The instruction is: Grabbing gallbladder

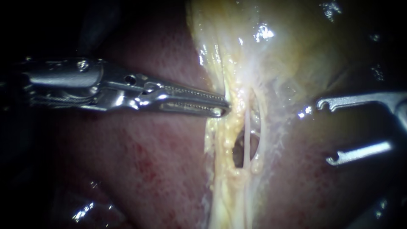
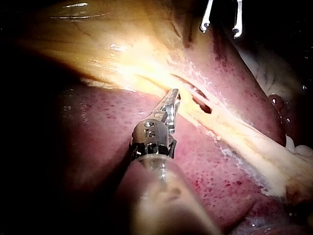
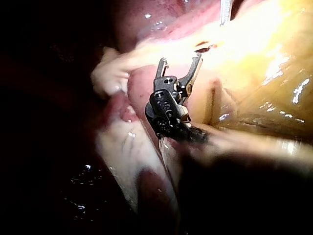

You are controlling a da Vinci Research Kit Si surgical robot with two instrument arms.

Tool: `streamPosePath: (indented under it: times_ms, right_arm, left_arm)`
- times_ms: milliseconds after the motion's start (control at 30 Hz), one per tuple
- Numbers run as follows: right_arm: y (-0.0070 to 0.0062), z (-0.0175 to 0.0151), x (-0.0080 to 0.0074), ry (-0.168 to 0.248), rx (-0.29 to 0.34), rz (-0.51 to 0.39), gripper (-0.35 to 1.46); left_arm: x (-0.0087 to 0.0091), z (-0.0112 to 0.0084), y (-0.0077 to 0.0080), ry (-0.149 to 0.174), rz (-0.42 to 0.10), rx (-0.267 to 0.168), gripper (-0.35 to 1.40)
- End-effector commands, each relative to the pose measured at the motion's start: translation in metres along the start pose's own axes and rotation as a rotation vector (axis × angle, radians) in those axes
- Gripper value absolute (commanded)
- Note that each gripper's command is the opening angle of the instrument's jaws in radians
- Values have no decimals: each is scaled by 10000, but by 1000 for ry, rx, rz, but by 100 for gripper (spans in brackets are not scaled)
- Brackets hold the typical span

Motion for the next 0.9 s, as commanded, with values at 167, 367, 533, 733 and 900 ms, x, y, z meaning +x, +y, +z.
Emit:
streamPosePath:
  times_ms: [167,367,533,733,900]
  right_arm:
    - [0,0,0,0,0,0,60]
    - [0,0,0,0,0,0,60]
    - [0,0,0,0,0,0,60]
    - [0,0,0,0,0,0,60]
    - [0,0,0,0,0,0,60]
  left_arm:
    - [2,-3,1,-2,-5,2,-35]
    - [2,-4,0,-2,-5,2,-35]
    - [1,-5,-2,-2,-5,2,-35]
    - [0,-5,-4,-2,-6,1,-35]
    - [-1,-3,-4,-2,-6,0,-35]
